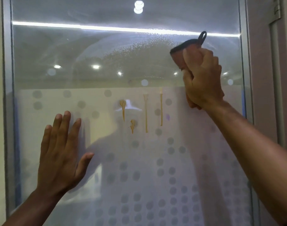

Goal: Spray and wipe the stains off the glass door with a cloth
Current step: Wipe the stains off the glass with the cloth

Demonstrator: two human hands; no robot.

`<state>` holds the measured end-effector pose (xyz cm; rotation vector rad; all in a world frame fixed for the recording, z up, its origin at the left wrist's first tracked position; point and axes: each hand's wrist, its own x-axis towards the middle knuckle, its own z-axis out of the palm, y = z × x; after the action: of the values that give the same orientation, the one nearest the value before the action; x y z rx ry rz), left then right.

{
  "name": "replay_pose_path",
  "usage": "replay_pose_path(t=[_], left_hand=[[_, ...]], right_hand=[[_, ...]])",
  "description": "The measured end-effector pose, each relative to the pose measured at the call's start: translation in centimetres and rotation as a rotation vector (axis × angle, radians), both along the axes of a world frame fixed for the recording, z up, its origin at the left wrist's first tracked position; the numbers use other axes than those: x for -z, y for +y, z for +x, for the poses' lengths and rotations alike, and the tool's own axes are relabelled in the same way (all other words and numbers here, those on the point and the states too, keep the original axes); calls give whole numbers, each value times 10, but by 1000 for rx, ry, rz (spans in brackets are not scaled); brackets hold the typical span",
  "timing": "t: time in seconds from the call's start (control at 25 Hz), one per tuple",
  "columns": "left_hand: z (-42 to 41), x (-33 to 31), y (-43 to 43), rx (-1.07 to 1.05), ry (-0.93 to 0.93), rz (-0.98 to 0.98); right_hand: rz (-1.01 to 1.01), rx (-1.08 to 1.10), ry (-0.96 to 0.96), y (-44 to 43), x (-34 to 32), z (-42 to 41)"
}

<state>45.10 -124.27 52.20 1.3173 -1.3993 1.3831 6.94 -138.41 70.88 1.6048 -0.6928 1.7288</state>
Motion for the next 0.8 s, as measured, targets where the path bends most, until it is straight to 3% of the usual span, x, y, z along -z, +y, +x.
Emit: replay_pose_path(t=[0.16,0.4,0.52,0.8], left_hand=[[1,-1,0,8,-12,-1],[-2,-1,2,19,0,-5],[-2,-1,2,10,6,-1],[-3,-1,4,4,3,-7]], right_hand=[[53,-68,98,6,85,-4],[65,84,84,13,218,15],[42,103,69,11,183,10],[25,85,-31,-2,14,4]])
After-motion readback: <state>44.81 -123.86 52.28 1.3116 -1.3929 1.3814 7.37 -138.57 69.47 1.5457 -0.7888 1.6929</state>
